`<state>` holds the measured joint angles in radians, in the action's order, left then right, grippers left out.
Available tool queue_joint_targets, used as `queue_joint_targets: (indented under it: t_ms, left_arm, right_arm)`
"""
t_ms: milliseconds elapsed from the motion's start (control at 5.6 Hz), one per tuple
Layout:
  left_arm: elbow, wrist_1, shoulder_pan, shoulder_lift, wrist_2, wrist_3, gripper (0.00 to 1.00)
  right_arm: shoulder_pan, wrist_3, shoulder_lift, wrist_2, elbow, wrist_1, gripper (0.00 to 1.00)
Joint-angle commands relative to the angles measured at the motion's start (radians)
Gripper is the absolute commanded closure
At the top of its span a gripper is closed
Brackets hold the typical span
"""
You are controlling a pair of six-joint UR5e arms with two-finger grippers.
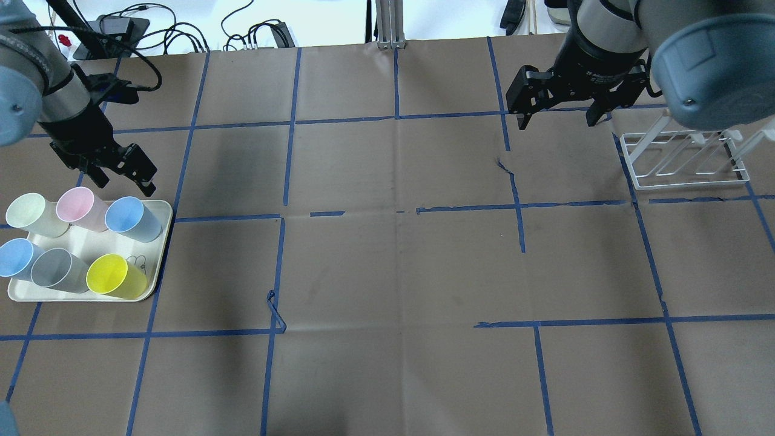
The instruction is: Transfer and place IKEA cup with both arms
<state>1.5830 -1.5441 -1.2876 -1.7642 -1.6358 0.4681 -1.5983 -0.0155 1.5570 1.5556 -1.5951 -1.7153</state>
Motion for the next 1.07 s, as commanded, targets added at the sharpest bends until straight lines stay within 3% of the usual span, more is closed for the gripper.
queue_joint_targets:
  t_ms: [0, 357, 893]
  left_arm:
    - [-0.077, -0.118, -0.211, 0.07, 0.022, -0.322, 0.01]
    - [-0.06, -0.093, -0.341, 0.155, 0.025, -0.406, 0.01]
    - [-0.025, -0.07, -0.352, 0.158, 0.024, -0.407, 0.01]
  right_arm:
    - [0.0, -0.001, 0.0, 0.004, 0.001, -0.001, 0.0]
    - [0.0, -0.001, 0.0, 0.003, 0.001, -0.001, 0.0]
    - [0.0, -0.001, 0.0, 0.003, 0.001, -0.001, 0.0]
